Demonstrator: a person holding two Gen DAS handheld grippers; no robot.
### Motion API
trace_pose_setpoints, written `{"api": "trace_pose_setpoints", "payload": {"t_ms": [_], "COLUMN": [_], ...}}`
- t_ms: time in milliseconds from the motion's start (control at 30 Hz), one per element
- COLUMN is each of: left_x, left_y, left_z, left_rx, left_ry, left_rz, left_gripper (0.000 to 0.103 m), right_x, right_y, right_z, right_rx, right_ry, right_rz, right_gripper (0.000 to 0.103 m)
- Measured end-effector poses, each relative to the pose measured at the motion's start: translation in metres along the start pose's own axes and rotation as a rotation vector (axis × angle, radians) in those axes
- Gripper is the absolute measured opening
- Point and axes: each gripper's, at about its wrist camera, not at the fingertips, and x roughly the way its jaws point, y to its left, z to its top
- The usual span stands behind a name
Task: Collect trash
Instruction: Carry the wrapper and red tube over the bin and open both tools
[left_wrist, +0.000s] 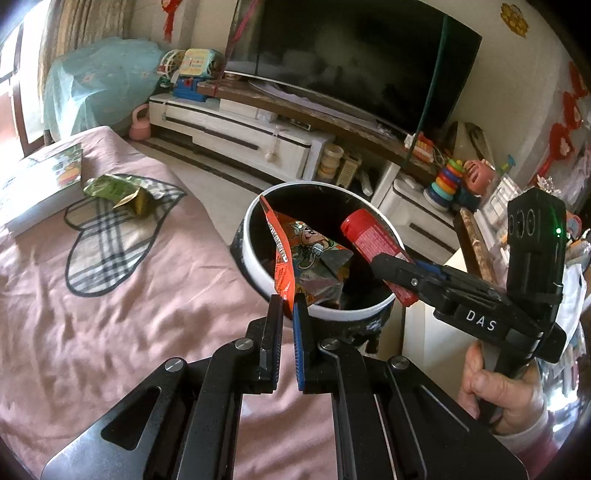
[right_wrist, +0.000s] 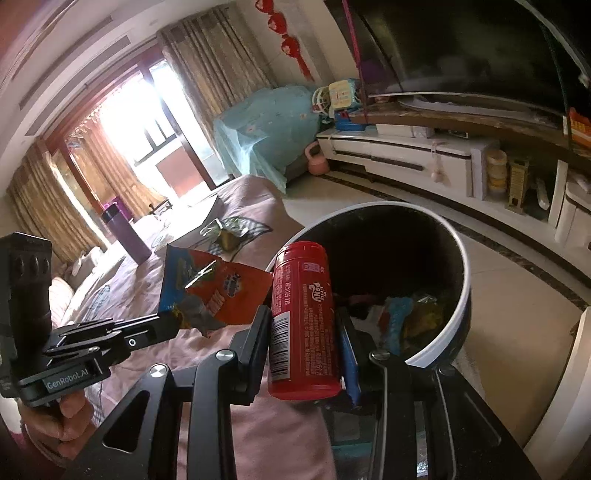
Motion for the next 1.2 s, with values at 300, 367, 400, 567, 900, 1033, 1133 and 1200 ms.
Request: {"api": "trace_pose_setpoints", "payload": {"t_ms": [300,367,400,567,900,1033,1133,1200], "left_x": [0.016,0.019,0.02,0.027,0.046,0.053,0.055,0.055], "left_y": [-0.013,-0.014,-0.015,-0.018,-0.019,-0.017,-0.016,-0.016], "left_z": [0.015,0.017,0.018,0.023,0.03,0.031,0.031,0.032], "left_rx": [0.027,0.03,0.031,0.039,0.027,0.019,0.011,0.012], "left_ry": [0.011,0.012,0.013,0.019,0.054,0.069,0.072,0.07], "left_rz": [0.002,0.002,0.002,0.002,-0.007,-0.003,0.005,0.013], "left_gripper": [0.005,0.005,0.005,0.005,0.005,0.005,0.005,0.008], "right_x": [0.005,0.005,0.005,0.007,0.019,0.023,0.025,0.026], "right_y": [-0.015,-0.018,-0.019,-0.024,-0.033,-0.038,-0.041,-0.042], "right_z": [0.011,0.014,0.015,0.021,0.029,0.03,0.03,0.031], "right_rx": [0.018,0.02,0.02,0.021,0.027,0.038,0.045,0.051], "right_ry": [-0.008,-0.01,-0.012,-0.011,0.016,0.027,0.033,0.037], "right_rz": [-0.015,-0.018,-0.019,-0.029,-0.053,-0.058,-0.059,-0.061], "right_gripper": [0.035,0.035,0.035,0.035,0.035,0.035,0.035,0.035]}}
